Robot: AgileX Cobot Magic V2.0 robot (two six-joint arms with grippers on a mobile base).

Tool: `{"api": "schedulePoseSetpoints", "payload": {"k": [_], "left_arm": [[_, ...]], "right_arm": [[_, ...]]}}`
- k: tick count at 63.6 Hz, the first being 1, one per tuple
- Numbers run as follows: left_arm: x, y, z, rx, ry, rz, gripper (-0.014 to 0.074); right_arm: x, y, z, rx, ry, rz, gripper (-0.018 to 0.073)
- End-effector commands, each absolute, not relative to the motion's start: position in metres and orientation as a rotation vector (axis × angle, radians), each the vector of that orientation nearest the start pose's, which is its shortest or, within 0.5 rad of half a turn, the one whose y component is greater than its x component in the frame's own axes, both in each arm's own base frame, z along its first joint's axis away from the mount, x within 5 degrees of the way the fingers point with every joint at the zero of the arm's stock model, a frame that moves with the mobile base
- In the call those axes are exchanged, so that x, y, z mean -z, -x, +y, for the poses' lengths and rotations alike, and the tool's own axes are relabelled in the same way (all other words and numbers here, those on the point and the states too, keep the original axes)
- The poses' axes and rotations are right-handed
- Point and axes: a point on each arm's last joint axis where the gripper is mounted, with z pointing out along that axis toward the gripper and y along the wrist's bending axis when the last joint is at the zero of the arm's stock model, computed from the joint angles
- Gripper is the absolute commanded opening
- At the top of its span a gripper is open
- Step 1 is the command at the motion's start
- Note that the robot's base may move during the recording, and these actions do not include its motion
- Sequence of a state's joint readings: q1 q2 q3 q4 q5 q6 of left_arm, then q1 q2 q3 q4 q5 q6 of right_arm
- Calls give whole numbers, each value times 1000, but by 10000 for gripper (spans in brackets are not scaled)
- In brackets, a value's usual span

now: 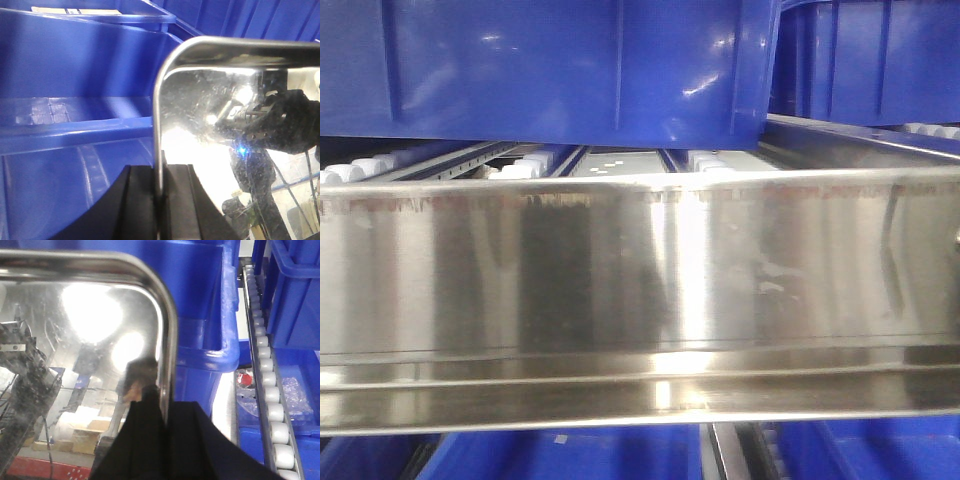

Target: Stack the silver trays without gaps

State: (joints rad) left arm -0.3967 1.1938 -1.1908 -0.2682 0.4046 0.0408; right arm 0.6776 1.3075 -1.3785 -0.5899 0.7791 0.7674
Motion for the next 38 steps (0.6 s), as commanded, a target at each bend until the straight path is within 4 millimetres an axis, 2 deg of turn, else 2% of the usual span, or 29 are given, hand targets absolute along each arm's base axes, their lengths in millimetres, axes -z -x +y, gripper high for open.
{"api": "schedulePoseSetpoints", "payload": {"k": [1,38], "left_arm": [[-427,-238,-111,545,-228,1830,-17],[-427,-238,-111,545,-228,1830,-17]], "right_arm": [[-434,-240,151,-235,158,1990,-60],[-434,-240,151,-235,158,1990,-60]]}}
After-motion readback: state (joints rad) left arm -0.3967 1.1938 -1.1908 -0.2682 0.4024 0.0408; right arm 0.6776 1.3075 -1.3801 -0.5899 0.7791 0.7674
